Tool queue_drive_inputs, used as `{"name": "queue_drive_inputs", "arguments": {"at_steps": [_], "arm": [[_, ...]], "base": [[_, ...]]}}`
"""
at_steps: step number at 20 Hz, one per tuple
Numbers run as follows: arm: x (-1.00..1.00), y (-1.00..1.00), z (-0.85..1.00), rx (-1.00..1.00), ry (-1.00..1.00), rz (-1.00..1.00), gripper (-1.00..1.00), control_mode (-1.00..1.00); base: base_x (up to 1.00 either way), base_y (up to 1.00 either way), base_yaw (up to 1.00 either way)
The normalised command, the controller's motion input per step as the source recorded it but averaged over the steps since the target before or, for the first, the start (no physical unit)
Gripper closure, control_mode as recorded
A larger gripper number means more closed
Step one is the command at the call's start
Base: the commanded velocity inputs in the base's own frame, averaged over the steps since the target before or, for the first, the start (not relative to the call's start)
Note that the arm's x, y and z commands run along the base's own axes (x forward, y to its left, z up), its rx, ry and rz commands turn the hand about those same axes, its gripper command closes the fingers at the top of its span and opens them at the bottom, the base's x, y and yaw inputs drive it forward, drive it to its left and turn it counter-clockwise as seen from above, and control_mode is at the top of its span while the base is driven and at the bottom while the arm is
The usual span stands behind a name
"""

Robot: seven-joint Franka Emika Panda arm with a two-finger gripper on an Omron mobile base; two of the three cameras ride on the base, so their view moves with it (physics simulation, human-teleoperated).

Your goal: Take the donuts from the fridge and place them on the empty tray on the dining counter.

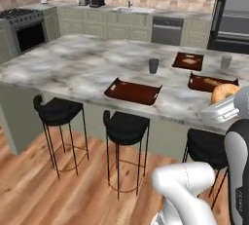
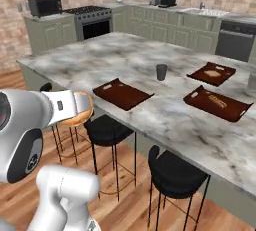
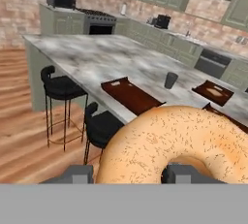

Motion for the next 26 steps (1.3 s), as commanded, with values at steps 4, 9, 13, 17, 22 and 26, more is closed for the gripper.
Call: {"name": "queue_drive_inputs", "arguments": {"at_steps": [4, 9, 13, 17, 22, 26], "arm": [[0.00, 0.00, 0.00, 0.00, 0.00, 0.00, 1.00, 1.00], [0.00, 0.00, 0.00, 0.00, 0.00, 0.00, 1.00, 1.00], [0.00, 0.00, 0.00, 0.00, 0.00, 0.00, 1.00, 1.00], [0.00, 0.00, 0.00, 0.00, 0.00, 0.00, 1.00, 1.00], [0.00, 0.00, 0.00, 0.00, 0.00, 0.00, 1.00, 1.00], [0.00, 0.00, 0.00, 0.00, 0.00, 0.00, 1.00, 1.00]], "base": [[1.00, 0.99, -0.56], [1.00, 1.00, -0.58], [1.00, 1.00, -0.56], [0.95, 1.00, -0.51], [0.96, 0.72, -0.36], [0.41, 0.03, -0.02]]}}
